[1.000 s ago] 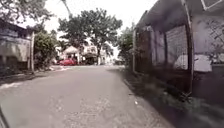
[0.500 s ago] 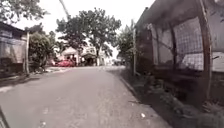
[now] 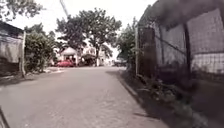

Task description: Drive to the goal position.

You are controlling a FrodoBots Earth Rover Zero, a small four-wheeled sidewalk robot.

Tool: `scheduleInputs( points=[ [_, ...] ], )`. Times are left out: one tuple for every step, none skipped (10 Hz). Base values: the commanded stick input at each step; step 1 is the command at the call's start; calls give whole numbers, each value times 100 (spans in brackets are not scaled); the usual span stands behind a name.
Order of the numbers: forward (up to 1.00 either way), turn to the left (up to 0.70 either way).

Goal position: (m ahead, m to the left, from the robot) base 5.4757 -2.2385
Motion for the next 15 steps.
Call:
scheduleInputs(
  points=[
    [70,1],
    [70,1],
    [70,1],
    [70,1],
    [70,3],
    [70,3],
    [70,6],
    [70,13],
    [70,24],
    [70,15],
    [70,3],
    [70,1],
    [70,1],
    [70,1],
    [70,2]
  ],
)
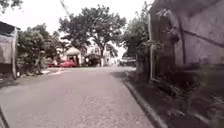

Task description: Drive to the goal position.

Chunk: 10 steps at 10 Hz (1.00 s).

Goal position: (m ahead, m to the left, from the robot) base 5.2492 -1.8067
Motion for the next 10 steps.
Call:
scheduleInputs(
  points=[
    [70,2],
    [70,1],
    [70,1],
    [70,1],
    [70,1],
    [70,1],
    [70,1],
    [70,1],
    [70,1],
    [70,1]
  ],
)
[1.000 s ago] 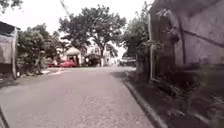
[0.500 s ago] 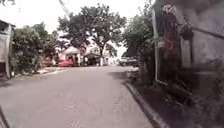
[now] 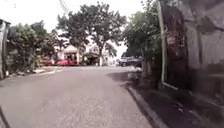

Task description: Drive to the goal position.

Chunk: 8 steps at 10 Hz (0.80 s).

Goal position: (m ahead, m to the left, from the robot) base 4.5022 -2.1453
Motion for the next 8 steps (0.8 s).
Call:
scheduleInputs(
  points=[
    [70,1],
    [70,1],
    [70,1],
    [70,1],
    [70,1],
    [70,3],
    [70,3],
    [70,3]
  ],
)
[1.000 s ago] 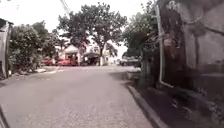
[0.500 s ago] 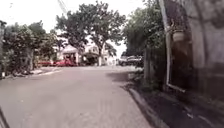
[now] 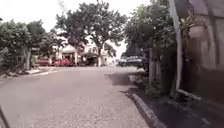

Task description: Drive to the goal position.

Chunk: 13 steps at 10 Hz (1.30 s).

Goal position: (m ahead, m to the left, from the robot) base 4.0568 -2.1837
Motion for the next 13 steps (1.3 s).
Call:
scheduleInputs(
  points=[
    [70,3],
    [70,3],
    [70,2],
    [70,1],
    [70,1],
    [70,4],
    [70,4],
    [70,4],
    [70,3],
    [70,3],
    [70,2],
    [70,1],
    [70,1]
  ],
)
